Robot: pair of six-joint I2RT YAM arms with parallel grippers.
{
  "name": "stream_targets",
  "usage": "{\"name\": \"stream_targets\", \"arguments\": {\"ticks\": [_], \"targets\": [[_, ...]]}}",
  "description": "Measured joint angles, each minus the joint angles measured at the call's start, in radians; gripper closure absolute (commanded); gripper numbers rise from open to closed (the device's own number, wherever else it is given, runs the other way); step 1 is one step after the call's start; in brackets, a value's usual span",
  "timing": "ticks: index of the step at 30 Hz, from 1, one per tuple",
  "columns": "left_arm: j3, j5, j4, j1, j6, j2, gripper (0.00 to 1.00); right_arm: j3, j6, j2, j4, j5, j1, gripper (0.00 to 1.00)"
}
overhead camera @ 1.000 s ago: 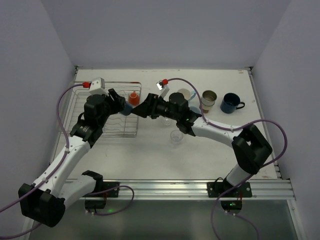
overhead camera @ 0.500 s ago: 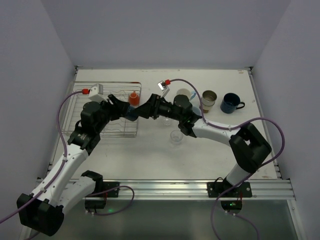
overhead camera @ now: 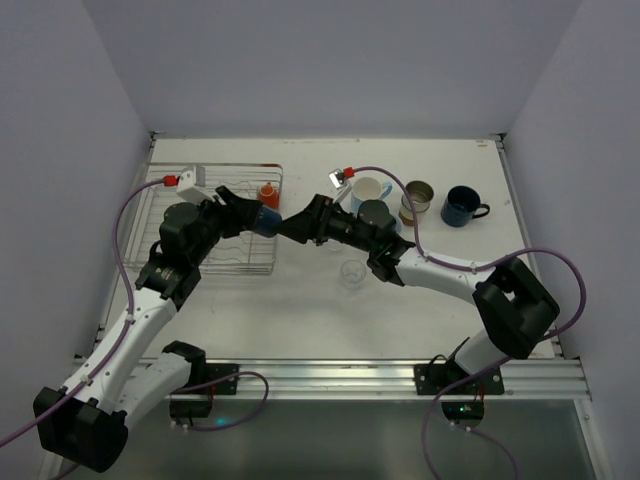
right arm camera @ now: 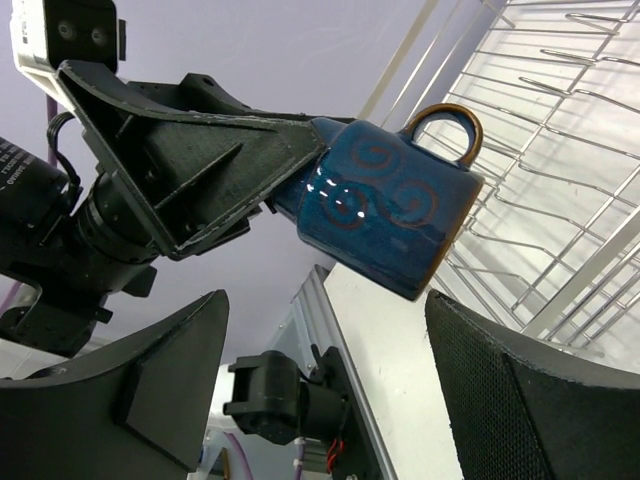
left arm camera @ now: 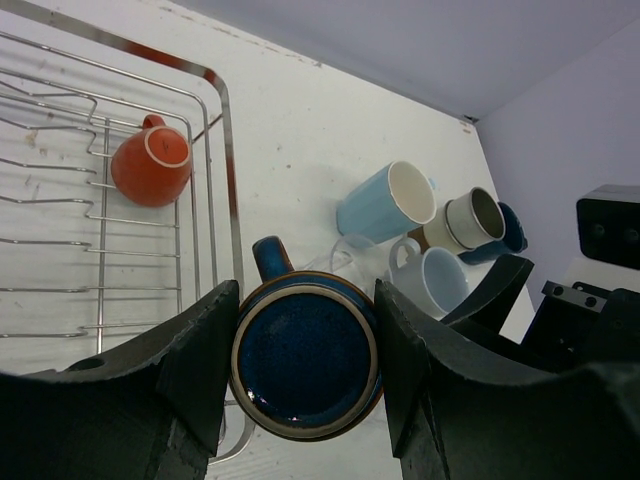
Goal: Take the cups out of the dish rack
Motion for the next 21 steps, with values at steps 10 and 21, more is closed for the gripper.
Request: {"name": "stream_targets", "arguments": {"ticks": [10, 21], "targets": [[-0.065, 0.143, 0.143, -0.001, -0.120, -0.024, 1.00, 0.011, 0.012, 0.023, 0.045, -0.069, -0.001, 0.41], [-0.121, 0.199, 0.315, -0.041, -0.320, -0.086, 0.36, -0.004, 0.067, 0.009, 0.237, -0.167, -0.006, 0.91]]}}
